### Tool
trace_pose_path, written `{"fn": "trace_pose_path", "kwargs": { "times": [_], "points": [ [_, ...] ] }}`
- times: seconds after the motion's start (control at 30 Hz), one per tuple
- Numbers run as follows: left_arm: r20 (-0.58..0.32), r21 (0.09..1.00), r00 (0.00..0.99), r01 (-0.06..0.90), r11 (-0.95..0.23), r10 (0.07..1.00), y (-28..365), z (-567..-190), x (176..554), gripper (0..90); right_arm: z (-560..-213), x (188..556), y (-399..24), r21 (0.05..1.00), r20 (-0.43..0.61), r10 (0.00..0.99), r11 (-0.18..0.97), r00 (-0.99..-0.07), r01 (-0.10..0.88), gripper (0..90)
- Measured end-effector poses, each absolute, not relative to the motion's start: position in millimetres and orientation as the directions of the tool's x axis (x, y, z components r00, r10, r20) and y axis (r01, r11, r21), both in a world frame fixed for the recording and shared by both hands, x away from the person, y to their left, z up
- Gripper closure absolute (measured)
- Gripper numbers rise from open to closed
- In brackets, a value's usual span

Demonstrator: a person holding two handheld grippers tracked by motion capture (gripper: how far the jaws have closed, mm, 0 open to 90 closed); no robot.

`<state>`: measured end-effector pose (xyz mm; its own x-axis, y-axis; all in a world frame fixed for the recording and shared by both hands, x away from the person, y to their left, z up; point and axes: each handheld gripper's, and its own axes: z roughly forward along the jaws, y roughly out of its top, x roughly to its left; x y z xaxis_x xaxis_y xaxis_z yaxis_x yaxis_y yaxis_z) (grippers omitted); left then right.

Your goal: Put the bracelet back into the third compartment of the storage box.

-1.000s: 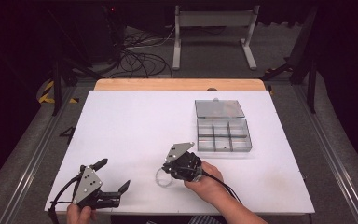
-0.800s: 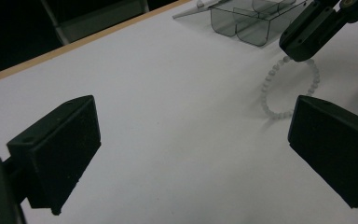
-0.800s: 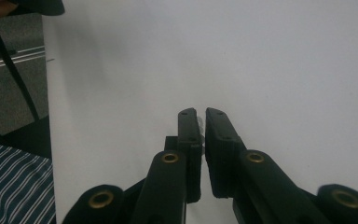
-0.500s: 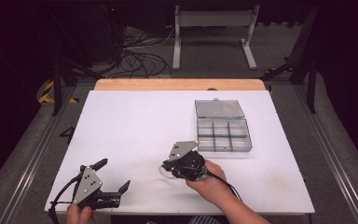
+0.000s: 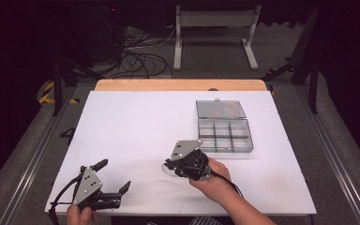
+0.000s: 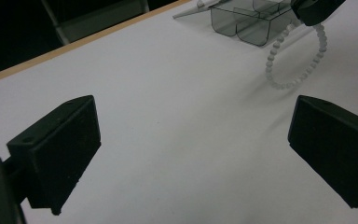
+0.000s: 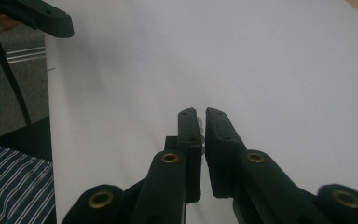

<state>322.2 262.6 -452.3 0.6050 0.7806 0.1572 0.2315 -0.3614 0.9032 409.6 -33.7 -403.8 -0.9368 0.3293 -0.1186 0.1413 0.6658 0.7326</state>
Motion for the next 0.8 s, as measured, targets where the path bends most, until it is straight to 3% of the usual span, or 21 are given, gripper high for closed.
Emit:
{"fn": "trace_pose_path", "kwargs": {
  "times": [0.37, 0.8],
  "points": [
    [0.165, 0.903, 0.603, 0.225, -0.365, 0.780, 263.6, -451.8, 322.3, 3.0, -396.2, 412.4, -37.4, 0.721, -0.140, 0.330, 0.680, -0.934, 0.132, 85.5],
    [0.165, 0.902, 0.604, 0.228, -0.368, 0.779, 262.8, -452.2, 322.4, 3.0, -376.0, 426.8, -67.5, 0.740, -0.129, 0.420, 0.644, -0.898, 0.195, 85.3]
  ]
}}
